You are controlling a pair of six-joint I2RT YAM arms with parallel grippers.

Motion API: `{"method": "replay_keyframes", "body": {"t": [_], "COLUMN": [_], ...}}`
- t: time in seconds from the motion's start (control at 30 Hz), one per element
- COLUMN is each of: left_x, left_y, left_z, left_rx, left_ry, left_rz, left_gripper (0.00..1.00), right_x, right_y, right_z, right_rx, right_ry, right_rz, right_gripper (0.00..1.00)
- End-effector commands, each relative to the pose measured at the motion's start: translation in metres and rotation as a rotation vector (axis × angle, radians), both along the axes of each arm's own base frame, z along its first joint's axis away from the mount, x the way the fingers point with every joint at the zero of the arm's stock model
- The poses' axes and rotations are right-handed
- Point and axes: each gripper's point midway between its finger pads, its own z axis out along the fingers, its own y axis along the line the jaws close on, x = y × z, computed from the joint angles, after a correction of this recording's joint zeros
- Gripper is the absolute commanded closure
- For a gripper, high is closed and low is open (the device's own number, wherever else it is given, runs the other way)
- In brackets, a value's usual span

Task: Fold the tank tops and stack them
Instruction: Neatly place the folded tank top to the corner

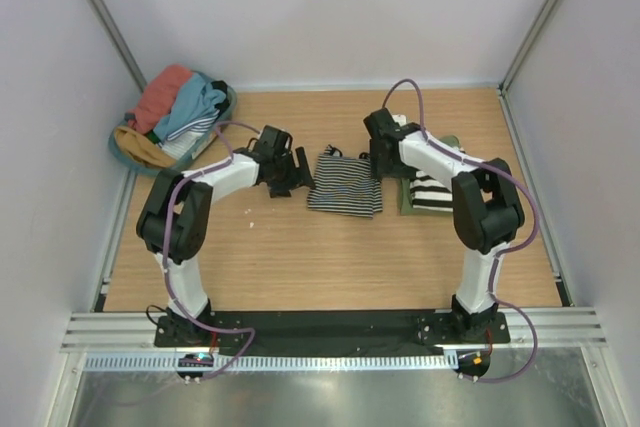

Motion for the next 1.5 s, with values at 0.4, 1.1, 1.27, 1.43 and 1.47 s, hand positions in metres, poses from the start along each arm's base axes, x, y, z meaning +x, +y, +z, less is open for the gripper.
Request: {"method": "replay_keyframes", "body": {"t": [0.4,1.1,1.27,1.43,1.47], "left_x": [0.047,0.032,0.033,0.039,0.041], "left_y": [-0.029,-0.041,-0.041,-0.055,-0.056], "left_z": [-0.009,-0.040,-0.049,-0.032,-0.028], "left_rx": [-0.080,-0.018,0.006,-0.022,-0.030], "left_ry": [-0.029,0.020,0.027,-0.018,-0.029], "left_rz": [0.020,0.022,0.062,0.062,0.065], "left_gripper": [0.26,0.61,1.00,1.00,1.00], "right_x": [-0.004,-0.007,-0.005,0.001,0.003], "right_y": [0.060,0.060,0.060,0.059,0.060], "right_z": [-0.044,-0.037,-0.033,-0.012,-0.001], "right_rx": [0.337,0.507,0.506,0.507,0.510], "right_ry": [0.009,0.011,-0.002,-0.053,-0.077], "right_rz": [0.015,0.035,0.045,0.053,0.061], "right_gripper": [0.47,0.99,0.99,0.99,0.99]}}
